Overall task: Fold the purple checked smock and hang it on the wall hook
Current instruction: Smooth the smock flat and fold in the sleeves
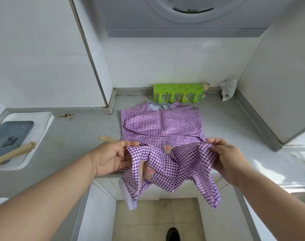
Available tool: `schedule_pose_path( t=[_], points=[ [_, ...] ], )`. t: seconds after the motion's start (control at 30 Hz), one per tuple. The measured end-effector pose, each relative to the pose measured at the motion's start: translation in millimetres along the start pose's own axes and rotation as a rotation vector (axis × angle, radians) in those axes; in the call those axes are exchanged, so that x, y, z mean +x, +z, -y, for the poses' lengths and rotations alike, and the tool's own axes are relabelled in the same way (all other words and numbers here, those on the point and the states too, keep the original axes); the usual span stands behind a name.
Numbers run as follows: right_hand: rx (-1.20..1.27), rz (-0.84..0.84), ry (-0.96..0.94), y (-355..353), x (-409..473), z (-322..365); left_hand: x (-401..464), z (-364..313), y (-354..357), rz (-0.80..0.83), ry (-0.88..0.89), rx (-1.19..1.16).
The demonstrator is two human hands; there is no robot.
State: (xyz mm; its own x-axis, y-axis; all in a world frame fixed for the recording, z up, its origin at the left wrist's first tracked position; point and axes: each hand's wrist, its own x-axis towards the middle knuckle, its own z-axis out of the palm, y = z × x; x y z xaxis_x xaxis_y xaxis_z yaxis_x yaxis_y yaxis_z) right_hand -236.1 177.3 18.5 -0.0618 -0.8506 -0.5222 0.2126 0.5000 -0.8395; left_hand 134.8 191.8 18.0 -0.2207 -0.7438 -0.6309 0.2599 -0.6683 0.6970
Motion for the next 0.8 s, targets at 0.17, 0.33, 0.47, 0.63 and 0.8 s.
schedule_pose_path(
  t=[0.17, 0.33, 0.47, 0.63, 0.8],
  points=[
    [-0.119, 0.174, -0.113, -5.9, -4.2, -1.9, 6.2, 4.7, 3.5, -0.148, 0.22, 0.728],
    [-0.995, -0.016, -0.475, -8.9, -3.2, -11.5, 1.7, 2.7, 9.0, -0.346, 0.511, 1.422],
    [-1.224, -0.213, -0.702, -14.7, -0.7, -18.9, 3.8, -0.3, 10.9, -0.347, 0.609, 1.681],
    [-1.356, -0.126, -0.825, -19.4, -5.2, -15.4, 7.8, -1.4, 9.1, -0.317, 0.476, 1.792],
    [-1.457, 0.14, -0.715, -21.7, -2.0, -13.3, 17.9, 4.3, 3.0, -0.26, 0.396, 2.017]
  ],
)
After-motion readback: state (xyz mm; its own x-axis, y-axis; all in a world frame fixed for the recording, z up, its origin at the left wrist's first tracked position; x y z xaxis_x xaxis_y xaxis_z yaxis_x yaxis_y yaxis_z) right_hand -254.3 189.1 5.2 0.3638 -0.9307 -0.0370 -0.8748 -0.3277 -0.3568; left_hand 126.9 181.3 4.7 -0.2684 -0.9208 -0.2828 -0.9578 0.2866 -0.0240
